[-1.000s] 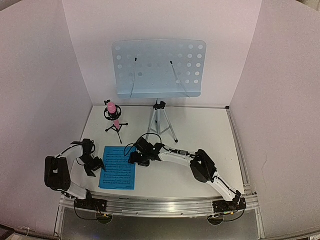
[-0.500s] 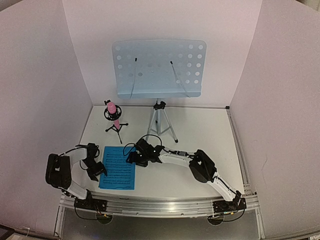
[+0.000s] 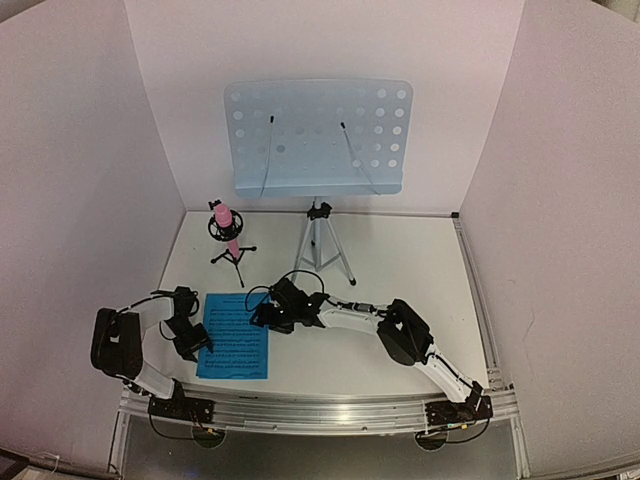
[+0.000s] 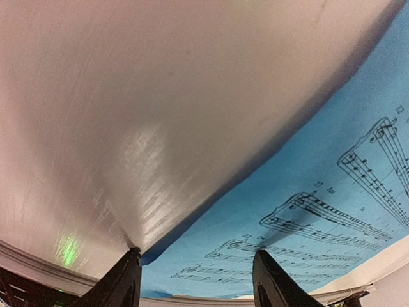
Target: Set up the instrument practice props
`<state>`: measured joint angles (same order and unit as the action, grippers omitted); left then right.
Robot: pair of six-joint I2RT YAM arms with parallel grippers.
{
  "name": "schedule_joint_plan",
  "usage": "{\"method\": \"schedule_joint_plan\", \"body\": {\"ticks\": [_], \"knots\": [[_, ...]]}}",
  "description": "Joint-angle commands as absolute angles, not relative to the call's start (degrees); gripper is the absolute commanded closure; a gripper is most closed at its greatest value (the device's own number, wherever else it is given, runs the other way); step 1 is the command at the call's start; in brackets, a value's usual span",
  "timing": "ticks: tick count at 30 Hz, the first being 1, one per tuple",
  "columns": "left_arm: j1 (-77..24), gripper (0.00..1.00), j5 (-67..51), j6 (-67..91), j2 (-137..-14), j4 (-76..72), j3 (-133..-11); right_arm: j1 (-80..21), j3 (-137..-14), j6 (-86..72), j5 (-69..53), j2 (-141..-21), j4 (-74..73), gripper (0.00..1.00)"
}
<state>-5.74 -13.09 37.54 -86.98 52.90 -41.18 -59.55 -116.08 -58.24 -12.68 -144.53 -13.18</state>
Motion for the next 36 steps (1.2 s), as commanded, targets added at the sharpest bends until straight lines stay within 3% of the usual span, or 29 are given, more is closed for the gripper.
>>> {"method": "schedule_joint_plan", "body": {"ticks": [1, 12, 28, 33, 36], "knots": [[-5.98, 0.49, -13.33, 36.94, -85.5, 48.88, -41.23, -59.85, -113.6, -57.68, -12.8, -144.46, -16.17, 0.27], [-5.95, 0.65, -14.67, 36.61, -78.98, 48.95, -41.1, -59.49, -112.25, -57.88, -12.47, -143.84, -15.83, 0.27], [-6.12, 0.54, -12.63, 38.46, -81.19, 44.94, -38.17, -63.82, -103.02, -60.22, -19.11, -133.22, -17.63, 0.28], [-6.15, 0.52, -11.37, 38.15, -80.73, 43.93, -37.61, -67.53, -105.04, -48.06, -14.52, -131.05, -21.82, 0.28], [-6.14, 0.52, -11.47, 38.18, -80.2, 43.87, -37.35, -66.84, -103.28, -48.86, -13.41, -130.01, -23.36, 0.34]]}}
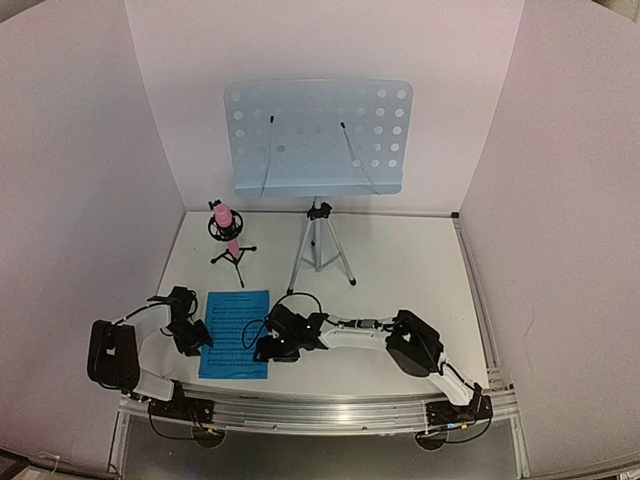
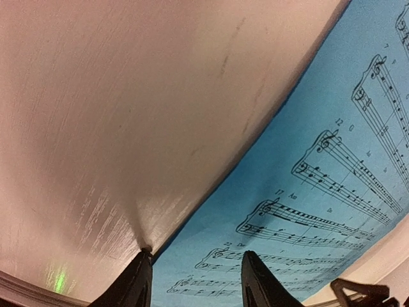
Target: Set up the instrument practice props
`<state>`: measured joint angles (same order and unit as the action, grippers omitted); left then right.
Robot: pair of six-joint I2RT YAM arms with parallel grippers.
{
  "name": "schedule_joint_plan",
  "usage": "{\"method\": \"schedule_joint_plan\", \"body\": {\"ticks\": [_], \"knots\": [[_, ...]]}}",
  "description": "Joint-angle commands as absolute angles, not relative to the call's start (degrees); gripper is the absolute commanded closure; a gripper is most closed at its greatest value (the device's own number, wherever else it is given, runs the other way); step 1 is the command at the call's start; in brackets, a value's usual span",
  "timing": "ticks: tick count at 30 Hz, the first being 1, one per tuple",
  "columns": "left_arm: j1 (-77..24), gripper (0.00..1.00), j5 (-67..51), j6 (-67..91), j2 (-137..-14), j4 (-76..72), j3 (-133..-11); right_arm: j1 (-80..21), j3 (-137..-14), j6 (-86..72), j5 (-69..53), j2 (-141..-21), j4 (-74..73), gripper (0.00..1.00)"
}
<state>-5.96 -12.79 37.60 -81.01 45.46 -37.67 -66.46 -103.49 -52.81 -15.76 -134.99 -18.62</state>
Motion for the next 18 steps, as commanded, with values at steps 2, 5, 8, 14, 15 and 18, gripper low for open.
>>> {"method": "schedule_joint_plan", "body": {"ticks": [2, 5, 8, 14, 15, 18], "knots": [[-6.11, 0.52, -11.42, 38.24, -79.94, 43.69, -37.2, -66.48, -101.25, -55.44, -15.79, -130.11, -23.45, 0.37], [-6.12, 0.52, -11.27, 38.42, -79.5, 43.45, -37.0, -67.45, -98.64, -60.98, -18.9, -130.05, -21.96, 0.36], [-6.14, 0.54, -12.26, 38.27, -78.74, 42.48, -36.66, -67.54, -99.48, -61.62, -20.24, -130.78, -21.18, 0.34], [-6.41, 0.55, -14.46, 37.5, -77.05, 42.55, -37.21, -65.02, -101.32, -60.66, -17.46, -132.56, -21.18, 0.32], [-6.41, 0.56, -13.73, 37.23, -76.76, 43.34, -37.99, -64.71, -101.35, -60.56, -16.82, -132.55, -21.18, 0.32], [-6.5, 0.56, -12.51, 36.66, -76.23, 46.16, -40.87, -64.05, -102.09, -60.01, -16.26, -133.03, -21.18, 0.32]]}}
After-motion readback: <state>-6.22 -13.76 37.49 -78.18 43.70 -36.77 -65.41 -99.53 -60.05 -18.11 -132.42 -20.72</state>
